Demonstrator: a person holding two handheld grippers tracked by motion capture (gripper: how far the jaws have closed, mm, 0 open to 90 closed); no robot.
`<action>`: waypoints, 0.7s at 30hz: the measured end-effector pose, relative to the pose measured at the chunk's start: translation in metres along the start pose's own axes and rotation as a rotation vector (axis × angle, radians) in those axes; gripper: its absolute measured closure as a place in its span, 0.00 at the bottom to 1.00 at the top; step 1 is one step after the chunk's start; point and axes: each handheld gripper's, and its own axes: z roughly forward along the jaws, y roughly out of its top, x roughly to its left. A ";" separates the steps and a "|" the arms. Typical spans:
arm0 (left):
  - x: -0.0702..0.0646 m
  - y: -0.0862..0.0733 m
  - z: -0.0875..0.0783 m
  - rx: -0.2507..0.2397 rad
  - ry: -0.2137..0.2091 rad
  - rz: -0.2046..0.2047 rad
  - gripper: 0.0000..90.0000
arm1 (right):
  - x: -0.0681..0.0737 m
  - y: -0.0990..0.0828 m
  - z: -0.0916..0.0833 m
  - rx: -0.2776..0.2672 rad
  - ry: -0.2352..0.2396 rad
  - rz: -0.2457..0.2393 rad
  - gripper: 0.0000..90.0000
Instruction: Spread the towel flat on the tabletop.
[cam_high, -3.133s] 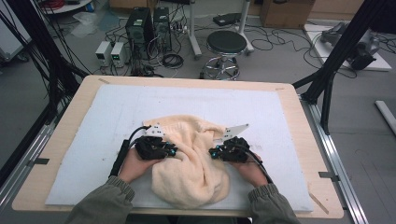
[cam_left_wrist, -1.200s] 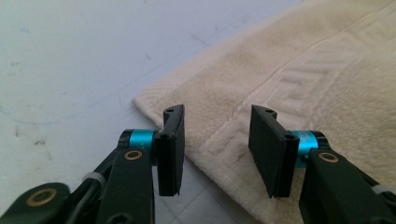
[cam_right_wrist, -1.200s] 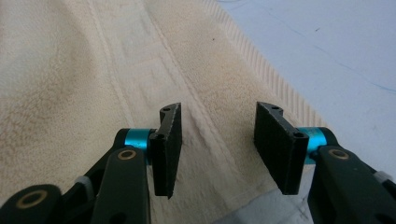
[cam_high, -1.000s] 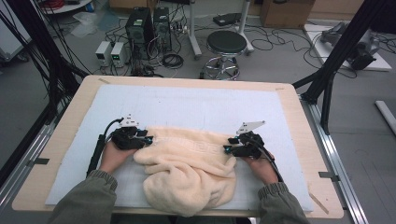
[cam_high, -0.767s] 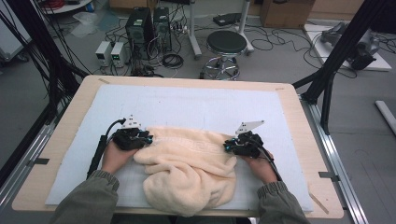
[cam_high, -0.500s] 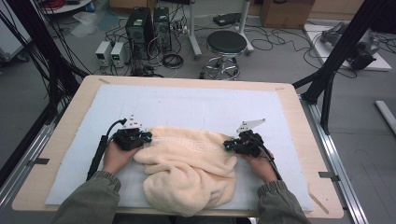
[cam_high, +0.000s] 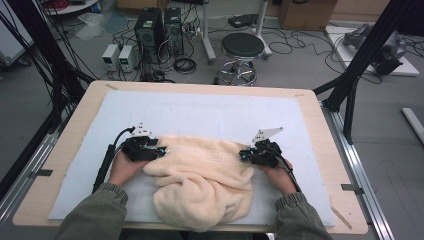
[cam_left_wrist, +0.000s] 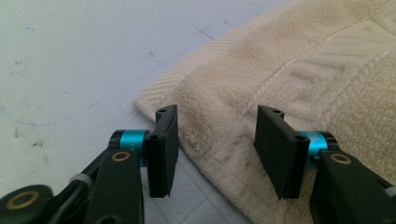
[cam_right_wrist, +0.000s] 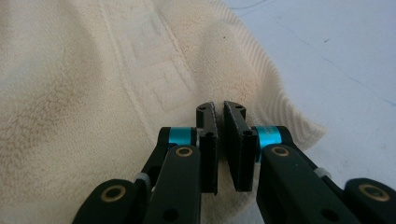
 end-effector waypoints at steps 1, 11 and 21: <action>-0.002 0.001 0.000 0.005 0.007 0.007 0.59 | 0.000 0.000 0.000 -0.005 0.001 0.007 0.93; -0.006 0.002 0.000 0.002 -0.049 -0.002 0.90 | 0.000 0.000 0.001 -0.009 0.001 0.011 0.93; 0.003 0.008 -0.026 -0.079 -0.025 -0.055 0.93 | 0.009 0.019 -0.012 -0.070 0.009 -0.025 0.94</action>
